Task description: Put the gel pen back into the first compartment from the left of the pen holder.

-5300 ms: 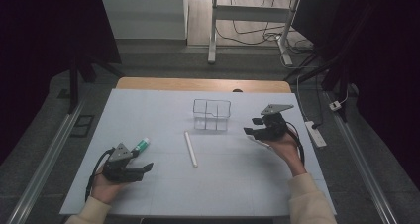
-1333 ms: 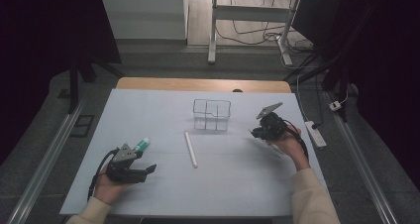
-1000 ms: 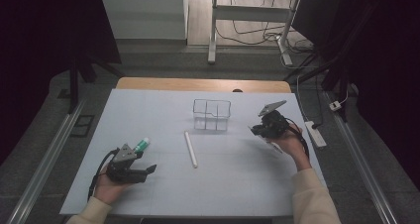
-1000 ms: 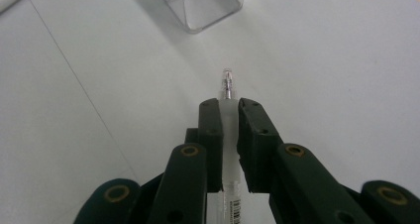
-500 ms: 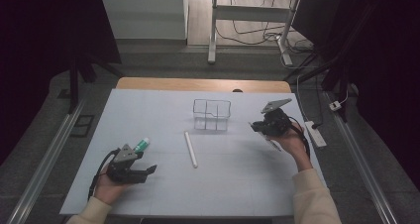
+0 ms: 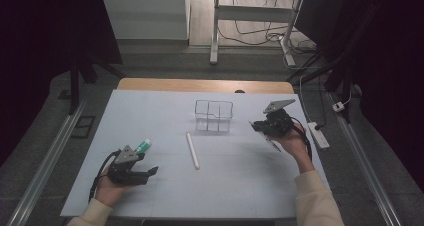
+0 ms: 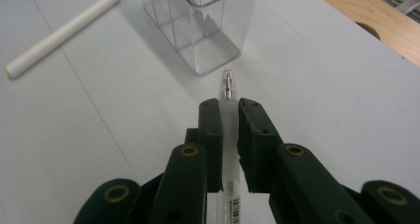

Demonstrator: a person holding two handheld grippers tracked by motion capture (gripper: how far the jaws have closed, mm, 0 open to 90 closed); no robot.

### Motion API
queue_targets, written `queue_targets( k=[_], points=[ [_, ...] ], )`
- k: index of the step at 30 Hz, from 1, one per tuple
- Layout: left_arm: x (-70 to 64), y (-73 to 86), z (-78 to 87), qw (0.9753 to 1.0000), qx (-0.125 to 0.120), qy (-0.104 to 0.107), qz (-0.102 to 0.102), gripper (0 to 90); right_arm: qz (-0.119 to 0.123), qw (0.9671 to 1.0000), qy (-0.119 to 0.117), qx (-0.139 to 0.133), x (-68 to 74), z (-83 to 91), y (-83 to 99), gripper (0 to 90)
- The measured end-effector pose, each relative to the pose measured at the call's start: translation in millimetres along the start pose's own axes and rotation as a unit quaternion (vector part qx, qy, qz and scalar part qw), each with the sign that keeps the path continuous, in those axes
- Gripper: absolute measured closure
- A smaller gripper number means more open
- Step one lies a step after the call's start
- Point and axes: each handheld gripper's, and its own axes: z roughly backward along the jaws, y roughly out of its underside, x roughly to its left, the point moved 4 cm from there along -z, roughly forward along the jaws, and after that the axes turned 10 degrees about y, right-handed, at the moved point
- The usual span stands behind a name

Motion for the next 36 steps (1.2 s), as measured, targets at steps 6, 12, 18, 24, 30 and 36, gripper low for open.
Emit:
queue_targets(
  k=[6,12,18,24,30,36],
  points=[
    [0.3,0.2,0.1,1.0000,0.001,-0.001,0.000,25.7,-0.003,0.9998,-0.003,-0.018,3.0,2.7,-4.9,80.0],
    [0.7,0.5,-0.1,1.0000,0.001,0.000,0.000,25.8,-0.008,0.9995,-0.002,-0.030,5.2,5.5,-8.9,80.1],
    [0.4,0.7,-0.7,1.0000,0.003,0.000,-0.001,25.7,-0.005,0.9992,-0.003,-0.040,9.4,7.7,-13.4,80.0],
    [0.1,0.8,-1.3,1.0000,0.004,0.001,-0.001,25.8,0.004,0.9990,-0.006,-0.045,16.7,6.8,-18.1,80.0],
    [0.0,1.2,-2.0,1.0000,0.008,0.001,-0.002,25.8,0.008,0.9986,-0.005,-0.052,21.5,5.5,-21.6,80.1],
    [-0.5,1.2,-2.3,1.0000,0.009,0.002,-0.002,25.8,0.012,0.9982,-0.004,-0.059,26.9,4.6,-25.6,80.0]
  ],
)
